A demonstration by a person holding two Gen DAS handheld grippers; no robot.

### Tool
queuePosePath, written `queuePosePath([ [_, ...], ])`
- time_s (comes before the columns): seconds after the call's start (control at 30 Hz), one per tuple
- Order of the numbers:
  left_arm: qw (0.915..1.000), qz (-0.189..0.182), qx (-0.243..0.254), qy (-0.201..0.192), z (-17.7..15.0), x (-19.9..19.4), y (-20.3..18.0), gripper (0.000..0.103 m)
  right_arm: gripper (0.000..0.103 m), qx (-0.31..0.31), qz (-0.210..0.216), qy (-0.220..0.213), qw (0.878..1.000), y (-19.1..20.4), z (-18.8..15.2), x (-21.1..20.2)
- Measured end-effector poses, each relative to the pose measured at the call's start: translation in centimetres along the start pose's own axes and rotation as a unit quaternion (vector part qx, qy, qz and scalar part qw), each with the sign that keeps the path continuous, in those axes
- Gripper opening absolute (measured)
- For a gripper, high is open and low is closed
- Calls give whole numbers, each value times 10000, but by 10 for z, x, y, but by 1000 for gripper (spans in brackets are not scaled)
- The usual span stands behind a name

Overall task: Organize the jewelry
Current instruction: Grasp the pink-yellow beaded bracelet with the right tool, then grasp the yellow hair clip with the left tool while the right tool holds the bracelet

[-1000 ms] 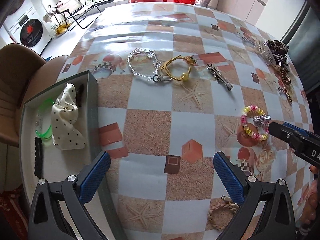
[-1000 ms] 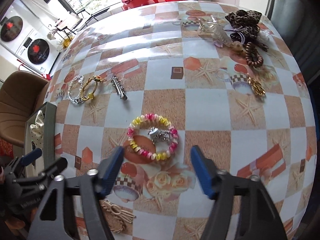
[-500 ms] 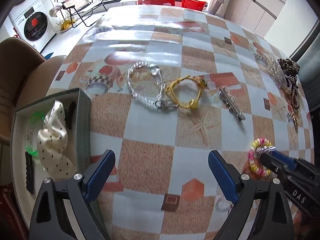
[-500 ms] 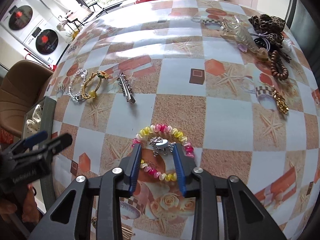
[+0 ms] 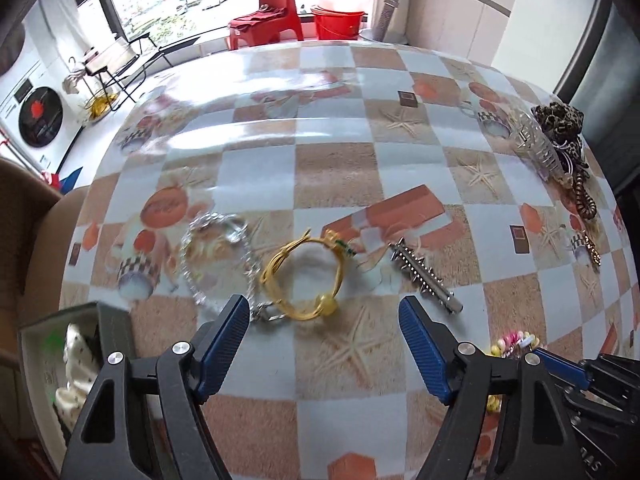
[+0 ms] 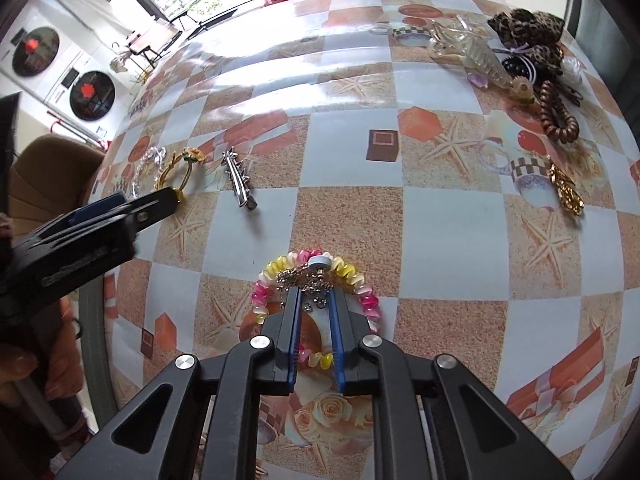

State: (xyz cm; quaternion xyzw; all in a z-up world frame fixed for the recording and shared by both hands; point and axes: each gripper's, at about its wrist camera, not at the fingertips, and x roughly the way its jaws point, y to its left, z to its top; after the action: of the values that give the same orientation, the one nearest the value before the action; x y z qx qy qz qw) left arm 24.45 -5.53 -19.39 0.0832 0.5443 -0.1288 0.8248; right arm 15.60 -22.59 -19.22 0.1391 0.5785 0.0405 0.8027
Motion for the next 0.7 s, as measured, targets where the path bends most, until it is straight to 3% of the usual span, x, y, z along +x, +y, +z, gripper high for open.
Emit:
queuePosePath([
  [0.23,9998,31,107,186,5,21,-5,72,17,-19,101,10,9999,2,5,1],
  [0.33,9998,12,115,176,4,23,-5,72,26,-28,-9,54,10000,4,5,5],
  [0.57,9997,-155,73,156,3,23,-5,64,29,-328,-274,-9,9991,18,7,9],
  [0.67,9997,-198,82,136,3,22,-5,52,28,-604,-406,-33,9973,26,6,11],
  [0.7,9996,-231,90,116,3,21,-5,44,25,-642,-411,-36,9971,27,6,11],
])
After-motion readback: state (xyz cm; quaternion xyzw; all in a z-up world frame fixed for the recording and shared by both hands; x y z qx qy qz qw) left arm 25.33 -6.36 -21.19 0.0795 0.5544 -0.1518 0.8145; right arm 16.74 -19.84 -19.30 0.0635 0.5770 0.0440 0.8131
